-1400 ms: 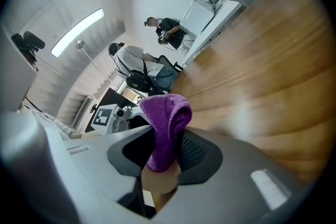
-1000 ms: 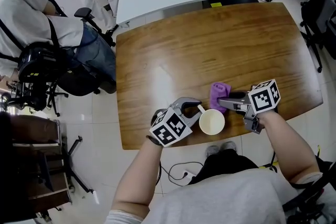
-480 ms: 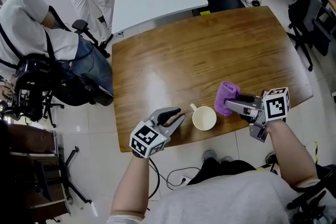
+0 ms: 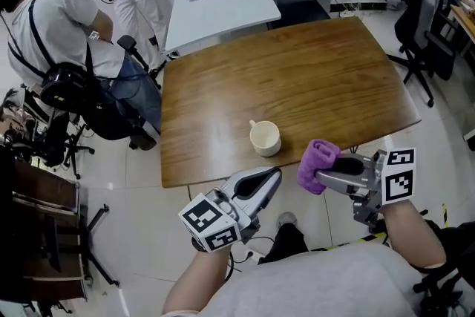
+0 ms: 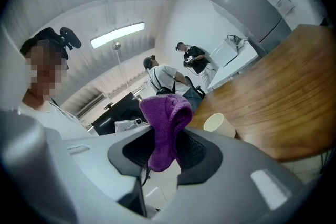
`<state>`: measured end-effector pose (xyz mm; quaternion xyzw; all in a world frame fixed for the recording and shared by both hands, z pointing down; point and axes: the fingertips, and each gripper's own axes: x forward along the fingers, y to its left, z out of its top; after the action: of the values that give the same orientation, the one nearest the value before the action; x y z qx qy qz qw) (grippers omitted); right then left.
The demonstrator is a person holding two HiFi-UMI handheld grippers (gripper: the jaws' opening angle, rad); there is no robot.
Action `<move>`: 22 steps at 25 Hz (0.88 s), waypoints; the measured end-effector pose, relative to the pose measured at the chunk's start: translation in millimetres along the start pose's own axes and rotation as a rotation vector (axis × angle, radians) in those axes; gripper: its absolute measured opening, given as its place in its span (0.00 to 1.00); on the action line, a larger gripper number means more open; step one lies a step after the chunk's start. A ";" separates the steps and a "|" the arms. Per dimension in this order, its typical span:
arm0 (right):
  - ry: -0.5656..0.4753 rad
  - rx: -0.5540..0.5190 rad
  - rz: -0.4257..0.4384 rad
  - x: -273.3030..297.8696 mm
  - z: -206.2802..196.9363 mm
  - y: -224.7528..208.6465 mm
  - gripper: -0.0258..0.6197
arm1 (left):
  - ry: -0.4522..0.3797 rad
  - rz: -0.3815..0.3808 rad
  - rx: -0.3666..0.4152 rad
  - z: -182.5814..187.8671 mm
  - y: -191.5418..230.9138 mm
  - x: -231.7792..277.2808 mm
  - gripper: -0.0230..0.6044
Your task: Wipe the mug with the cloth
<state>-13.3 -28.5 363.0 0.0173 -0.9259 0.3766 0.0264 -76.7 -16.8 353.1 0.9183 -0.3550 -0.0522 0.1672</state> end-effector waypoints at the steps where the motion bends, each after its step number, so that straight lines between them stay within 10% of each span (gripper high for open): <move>1: 0.006 -0.021 0.003 -13.8 -12.9 14.5 0.23 | -0.008 0.001 -0.006 -5.5 -22.9 1.5 0.04; 12: -0.017 -0.069 -0.020 -172.1 -143.9 164.8 0.23 | -0.019 0.044 -0.029 -59.2 -259.7 -28.8 0.04; 22: -0.015 -0.096 -0.060 -199.6 -169.3 220.1 0.23 | 0.030 0.083 -0.047 -65.8 -315.2 -59.8 0.04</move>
<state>180.5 249.8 318.4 0.0464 -0.9422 0.3304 0.0313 93.0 259.2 304.9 0.8993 -0.3889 -0.0399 0.1961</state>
